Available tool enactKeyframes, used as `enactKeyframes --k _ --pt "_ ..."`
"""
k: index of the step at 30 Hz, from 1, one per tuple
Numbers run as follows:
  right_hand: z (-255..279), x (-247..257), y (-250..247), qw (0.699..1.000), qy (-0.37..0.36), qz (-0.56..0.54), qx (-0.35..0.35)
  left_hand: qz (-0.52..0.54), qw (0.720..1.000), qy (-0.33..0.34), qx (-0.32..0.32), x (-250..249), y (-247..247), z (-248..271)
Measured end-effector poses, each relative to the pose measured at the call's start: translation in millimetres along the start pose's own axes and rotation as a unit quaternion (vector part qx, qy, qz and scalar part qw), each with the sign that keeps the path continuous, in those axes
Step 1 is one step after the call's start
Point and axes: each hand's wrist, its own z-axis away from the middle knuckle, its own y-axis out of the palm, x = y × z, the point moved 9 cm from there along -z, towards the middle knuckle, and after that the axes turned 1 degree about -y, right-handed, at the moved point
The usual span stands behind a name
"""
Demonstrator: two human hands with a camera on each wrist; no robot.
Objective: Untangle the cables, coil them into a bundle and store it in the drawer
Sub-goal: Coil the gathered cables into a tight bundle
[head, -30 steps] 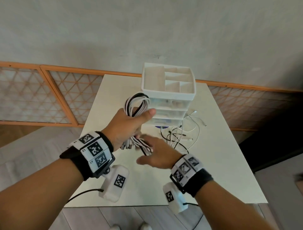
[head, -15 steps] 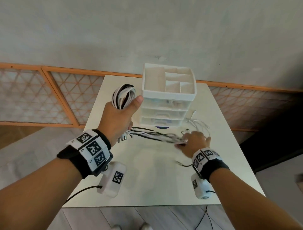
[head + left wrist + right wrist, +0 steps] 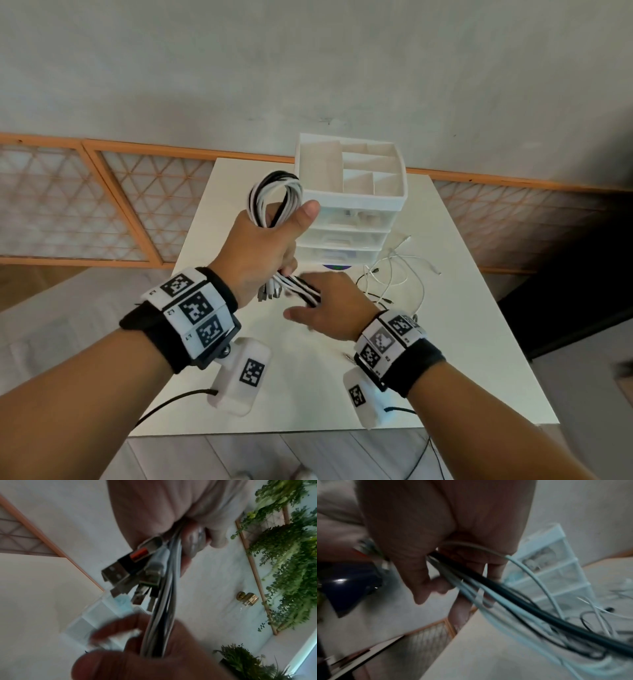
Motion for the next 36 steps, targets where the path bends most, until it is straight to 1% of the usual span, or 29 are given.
enactKeyframes --k 1,3,4,6,8,10,12,14,16,19,22,24,28,29,31,33,35,36 --pt "-1.0 -15.5 0.5 0.999 0.039 0.03 -0.001 -0.007 1.0 -0.021 0.011 0.3 -1.6 0.5" --pt "0.8 -50.3 -10.3 0.986 0.119 0.114 -0.017 -0.08 0.992 -0.086 0.036 13.0 -11.3 1.2" --pt "1.4 -64.3 -20.8 0.978 0.144 0.146 -0.042 -0.139 0.982 -0.123 0.046 24.5 -18.1 3.5" --pt "2.6 -79.6 -42.0 0.969 0.167 0.154 -0.095 -0.252 0.95 -0.175 0.062 47.0 -25.3 11.3" --pt "1.6 -73.1 -57.3 0.968 0.151 0.143 -0.143 -0.332 0.917 -0.198 0.098 69.4 -16.7 17.9" --pt "-1.5 -53.4 -66.2 0.968 0.109 0.138 -0.179 -0.384 0.889 -0.211 0.134 88.7 -2.3 21.7" --pt "-2.2 -39.7 -73.6 0.972 0.082 0.09 -0.201 -0.4 0.88 -0.218 0.136 98.3 4.6 20.0" --pt "-2.2 -38.4 -78.8 0.972 0.071 0.029 -0.221 -0.388 0.887 -0.222 0.118 99.1 4.2 15.7" --pt "-0.7 -38.0 -81.8 0.97 0.073 -0.006 -0.232 -0.373 0.896 -0.218 0.101 94.6 2.9 13.7" --pt "0.2 -30.9 -85.8 0.97 0.059 -0.01 -0.237 -0.369 0.906 -0.198 0.064 86.1 -2.9 10.5" --pt "2.8 -23.8 -89.8 0.974 0.044 -0.039 -0.217 -0.375 0.912 -0.161 0.033 76.6 -8.8 7.5" --pt "4.5 -19.0 -90.0 0.978 0.033 -0.059 -0.195 -0.368 0.919 -0.136 0.048 74.3 -7.2 5.4" --pt "4.6 -14.6 -93.3 0.978 0.02 -0.084 -0.189 -0.302 0.935 -0.143 0.116 80.0 2.2 10.4" --pt "4.4 -14.3 -94.3 0.978 0.017 -0.092 -0.185 -0.279 0.941 -0.145 0.122 80.0 3.3 11.4" --pt "4.9 -19.0 -95.8 0.979 0.017 -0.124 -0.163 -0.199 0.963 -0.152 0.095 78.6 -2.6 11.3" --pt "8.0 -32.3 -98.4 0.977 0.025 -0.161 -0.141 -0.095 0.982 -0.157 0.036 76.2 -16.3 8.3" --pt "12.1 -42.3 -99.4 0.976 0.023 -0.168 -0.14 -0.04 0.985 -0.169 -0.008 77.6 -26.5 6.0" --pt "13.6 -44.3 -99.2 0.972 0.019 -0.172 -0.156 -0.024 0.983 -0.179 -0.024 78.9 -28.3 5.6"
